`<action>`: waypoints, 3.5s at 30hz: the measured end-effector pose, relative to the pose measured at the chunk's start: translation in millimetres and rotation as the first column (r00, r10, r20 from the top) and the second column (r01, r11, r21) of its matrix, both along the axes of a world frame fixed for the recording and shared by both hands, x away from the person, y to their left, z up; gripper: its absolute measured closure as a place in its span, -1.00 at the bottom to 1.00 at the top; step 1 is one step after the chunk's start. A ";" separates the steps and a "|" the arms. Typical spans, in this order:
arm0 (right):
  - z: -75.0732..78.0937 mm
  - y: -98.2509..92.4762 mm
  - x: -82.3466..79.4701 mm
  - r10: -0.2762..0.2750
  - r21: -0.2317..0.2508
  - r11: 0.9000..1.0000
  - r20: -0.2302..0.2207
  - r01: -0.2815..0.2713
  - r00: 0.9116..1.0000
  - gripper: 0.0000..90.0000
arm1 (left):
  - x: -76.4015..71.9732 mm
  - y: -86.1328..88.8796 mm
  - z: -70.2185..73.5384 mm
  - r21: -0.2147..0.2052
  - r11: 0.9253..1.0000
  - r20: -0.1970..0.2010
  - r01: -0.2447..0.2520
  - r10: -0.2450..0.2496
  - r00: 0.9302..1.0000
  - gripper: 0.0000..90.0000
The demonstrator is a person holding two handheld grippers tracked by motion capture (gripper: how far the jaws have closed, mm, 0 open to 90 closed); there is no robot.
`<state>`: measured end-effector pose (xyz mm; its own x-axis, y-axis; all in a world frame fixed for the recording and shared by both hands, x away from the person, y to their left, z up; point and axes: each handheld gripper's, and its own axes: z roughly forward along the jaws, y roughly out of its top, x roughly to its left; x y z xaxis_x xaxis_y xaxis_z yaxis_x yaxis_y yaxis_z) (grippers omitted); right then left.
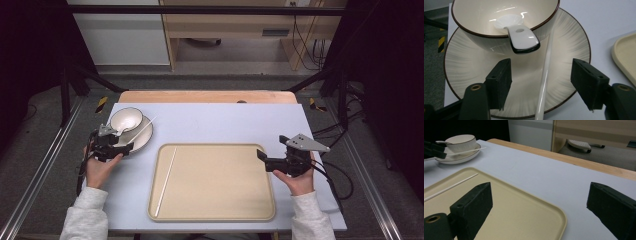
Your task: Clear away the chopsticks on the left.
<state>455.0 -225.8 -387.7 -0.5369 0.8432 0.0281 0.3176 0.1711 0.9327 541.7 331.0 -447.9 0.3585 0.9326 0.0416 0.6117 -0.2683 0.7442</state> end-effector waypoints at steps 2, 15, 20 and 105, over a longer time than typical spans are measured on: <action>-0.2 0.2 0.2 -0.002 -0.001 1.000 -0.001 0.002 1.000 -0.85 | 2.4 -0.1 -0.5 0.002 1.000 -0.003 0.000 0.000 1.000 -0.13; -0.1 0.0 0.3 -0.001 0.000 1.000 -0.001 0.001 1.000 -0.85 | 9.1 -5.5 -9.2 0.015 0.999 -0.043 0.030 -0.029 0.999 0.53; -0.5 0.8 0.3 0.000 0.000 1.000 -0.003 0.000 1.000 -0.85 | 9.6 -7.5 -10.6 0.019 0.999 -0.051 0.032 -0.031 0.998 0.71; 4.9 -4.3 -5.7 -0.004 0.036 0.999 0.006 0.004 1.000 -0.85 | -149.0 -161.1 3.7 -0.269 0.957 0.172 -0.107 0.157 0.973 0.87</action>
